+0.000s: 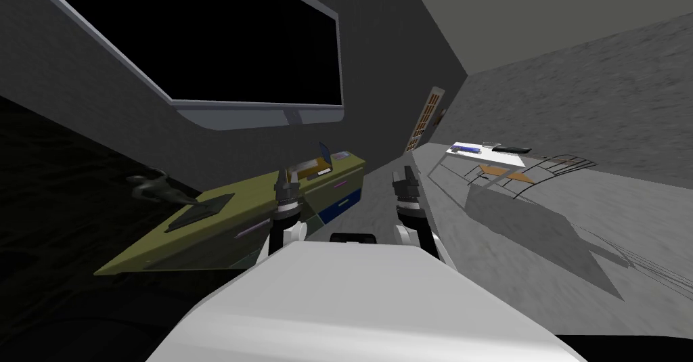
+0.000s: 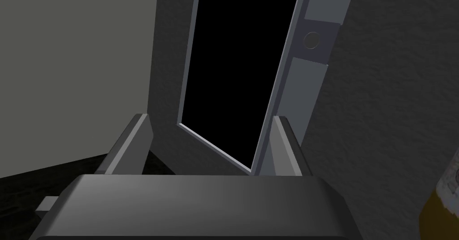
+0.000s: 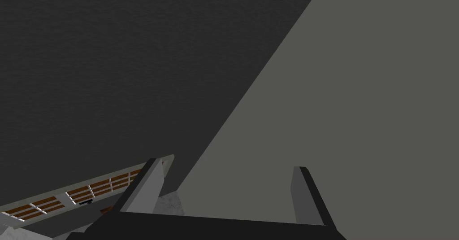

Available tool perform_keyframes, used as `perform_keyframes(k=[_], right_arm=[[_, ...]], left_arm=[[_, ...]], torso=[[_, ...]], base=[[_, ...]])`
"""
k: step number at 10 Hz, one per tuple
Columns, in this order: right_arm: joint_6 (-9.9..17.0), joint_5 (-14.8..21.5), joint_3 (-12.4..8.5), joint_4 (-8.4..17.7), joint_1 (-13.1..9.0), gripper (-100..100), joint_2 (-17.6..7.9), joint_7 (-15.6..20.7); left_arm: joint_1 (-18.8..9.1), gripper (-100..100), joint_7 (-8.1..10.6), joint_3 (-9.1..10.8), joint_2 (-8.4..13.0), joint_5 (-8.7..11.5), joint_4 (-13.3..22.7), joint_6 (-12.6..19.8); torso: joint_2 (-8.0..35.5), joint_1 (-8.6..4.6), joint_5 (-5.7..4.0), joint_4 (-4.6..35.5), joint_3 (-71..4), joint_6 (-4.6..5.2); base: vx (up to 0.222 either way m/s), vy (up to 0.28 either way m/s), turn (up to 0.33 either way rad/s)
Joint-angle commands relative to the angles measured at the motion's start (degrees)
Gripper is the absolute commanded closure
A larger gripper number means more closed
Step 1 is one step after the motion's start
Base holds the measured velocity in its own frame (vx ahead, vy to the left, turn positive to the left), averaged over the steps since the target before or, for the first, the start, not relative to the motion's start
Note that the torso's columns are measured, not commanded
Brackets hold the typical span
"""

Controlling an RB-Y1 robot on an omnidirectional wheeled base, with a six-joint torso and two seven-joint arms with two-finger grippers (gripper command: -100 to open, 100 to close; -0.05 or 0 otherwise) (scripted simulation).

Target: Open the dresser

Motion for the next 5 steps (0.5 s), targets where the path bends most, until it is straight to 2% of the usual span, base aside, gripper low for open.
perform_keyframes(k=[1,3,4,5], right_arm=[[0.00,0.00,0.00,0.00,0.00,0,0.00,0.00],[0.00,0.00,0.00,0.00,0.00,0,0.00,0.00],[0.00,0.00,0.00,0.00,0.00,0,0.00,0.00],[0.00,0.00,0.00,0.02,0.01,0,0.00,0.00]], left_arm=[[0.00,0,0.00,0.00,0.00,0.00,0.00,0.00],[0.00,0,0.00,0.00,0.00,0.00,0.00,0.00],[-0.10,-100,0.01,0.12,2.02,0.07,0.58,0.00],[-0.19,-100,0.02,0.24,3.36,0.15,1.16,-0.01]], torso=[[4.24,0.00,0.00,4.23,-8.45,0.00],[12.70,0.00,0.00,12.69,-25.37,0.00],[16.93,0.00,0.00,16.92,-33.83,0.00],[18.82,-0.01,0.00,18.80,-37.79,0.00]], base=[[0.000,0.000,0.000],[0.000,0.000,0.000],[0.018,-0.009,0.016],[0.031,-0.026,0.025]])
